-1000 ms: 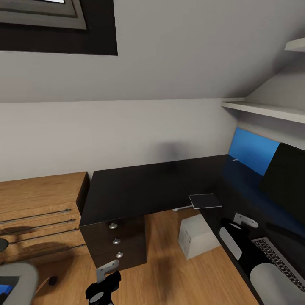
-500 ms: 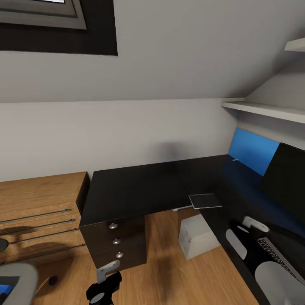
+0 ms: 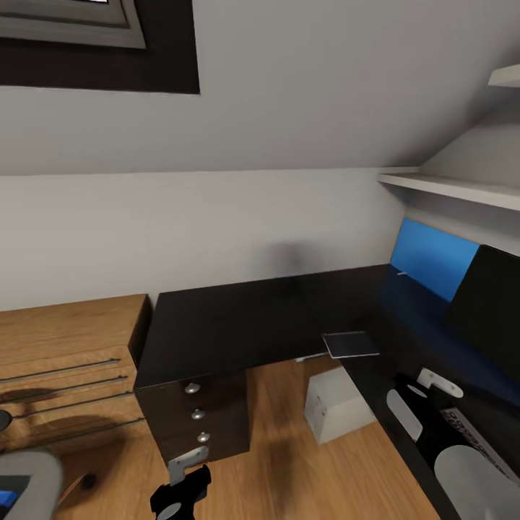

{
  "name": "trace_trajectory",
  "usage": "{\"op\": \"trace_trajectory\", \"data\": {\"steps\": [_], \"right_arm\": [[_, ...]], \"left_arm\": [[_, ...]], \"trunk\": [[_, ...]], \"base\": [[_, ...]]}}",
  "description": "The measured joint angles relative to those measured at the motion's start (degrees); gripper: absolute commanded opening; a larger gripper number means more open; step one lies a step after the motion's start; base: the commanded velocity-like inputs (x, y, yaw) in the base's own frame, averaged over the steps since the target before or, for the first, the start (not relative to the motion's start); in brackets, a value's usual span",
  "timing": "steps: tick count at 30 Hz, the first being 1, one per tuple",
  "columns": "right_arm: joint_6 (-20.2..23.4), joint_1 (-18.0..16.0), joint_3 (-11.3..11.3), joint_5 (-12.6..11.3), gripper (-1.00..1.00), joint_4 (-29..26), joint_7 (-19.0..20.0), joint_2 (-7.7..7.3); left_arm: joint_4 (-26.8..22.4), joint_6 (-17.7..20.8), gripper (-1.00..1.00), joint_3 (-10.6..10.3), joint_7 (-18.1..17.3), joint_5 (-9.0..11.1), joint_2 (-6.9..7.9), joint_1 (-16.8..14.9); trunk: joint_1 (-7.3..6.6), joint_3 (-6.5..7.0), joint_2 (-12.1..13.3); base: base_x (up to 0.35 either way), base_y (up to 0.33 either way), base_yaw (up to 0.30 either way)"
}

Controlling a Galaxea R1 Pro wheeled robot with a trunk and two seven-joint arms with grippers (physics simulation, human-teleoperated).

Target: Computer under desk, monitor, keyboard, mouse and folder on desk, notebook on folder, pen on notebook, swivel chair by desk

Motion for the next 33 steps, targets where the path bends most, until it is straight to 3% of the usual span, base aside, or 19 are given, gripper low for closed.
{"op": "trace_trajectory", "data": {"steps": [6,10,12,13,14,19,20,22,23,27,33], "right_arm": [[0.1,0.0,-0.2,0.1,-1.0,0.1,0.2,-0.16],[0.1,0.0,-0.3,0.1,-1.0,0.1,0.2,-0.31],[0.1,0.0,-0.2,0.1,-1.0,0.1,0.2,-0.3],[0.1,0.0,-0.2,0.2,-1.0,0.1,0.2,-0.28],[0.1,0.0,-0.2,0.2,-1.0,0.1,0.2,-0.27],[0.1,0.0,-0.2,0.3,-1.0,0.1,0.2,-0.26],[0.1,0.0,-0.2,0.3,-1.0,0.1,0.2,-0.29],[0.1,0.0,-0.2,0.2,-1.0,0.1,0.2,-0.32],[0.1,0.0,-0.2,0.2,-1.0,0.1,0.2,-0.3],[0.0,0.0,-0.2,0.3,-1.0,0.0,0.2,-0.26],[0.0,0.0,-0.3,0.3,-1.0,0.0,0.2,-0.25]], "left_arm": [[-0.7,-0.4,1.0,-0.7,0.1,-0.2,0.42,0.0],[-3.6,-1.6,1.0,-3.2,-0.1,-0.3,3.76,2.2],[-8.0,-3.1,1.0,-6.3,-0.1,-0.2,7.35,3.8],[-11.3,-4.4,1.0,-9.3,0.0,-0.2,10.31,4.9],[-14.0,-6.1,1.0,-13.8,0.1,0.3,13.24,5.8],[-16.0,-11.1,1.0,-18.8,0.4,3.4,17.26,6.6],[-17.7,-14.7,1.0,-21.4,0.4,4.3,20.2,6.7],[-21.5,-17.6,1.0,-24.4,0.4,5.6,24.86,6.8],[-22.7,-18.2,1.0,-25.3,0.5,6.8,26.25,6.8],[-24.4,-19.0,1.0,-26.9,0.5,10.7,28.07,6.8],[-24.8,-19.2,1.0,-27.3,0.5,11.8,28.48,6.8]], "trunk": [[-0.01,0.0,0.0],[0.01,0.0,0.0],[0.01,0.0,0.0],[0.02,-0.01,0.0],[0.02,-0.01,0.0],[0.02,0.0,0.0],[0.02,0.0,0.0],[0.02,0.0,0.0],[0.02,0.0,0.0],[0.02,0.0,0.0],[0.02,0.0,0.0]], "base": [[0.282,0.0,0.0],[0.139,0.0,0.0],[0.038,0.0,0.0],[0.01,0.0,0.0],[0.008,0.0,0.0],[0.003,0.0,0.0],[0.0,0.0,0.0],[0.0,0.0,0.0],[0.0,0.0,0.0],[0.0,0.0,0.0],[0.0,0.0,0.0]]}}
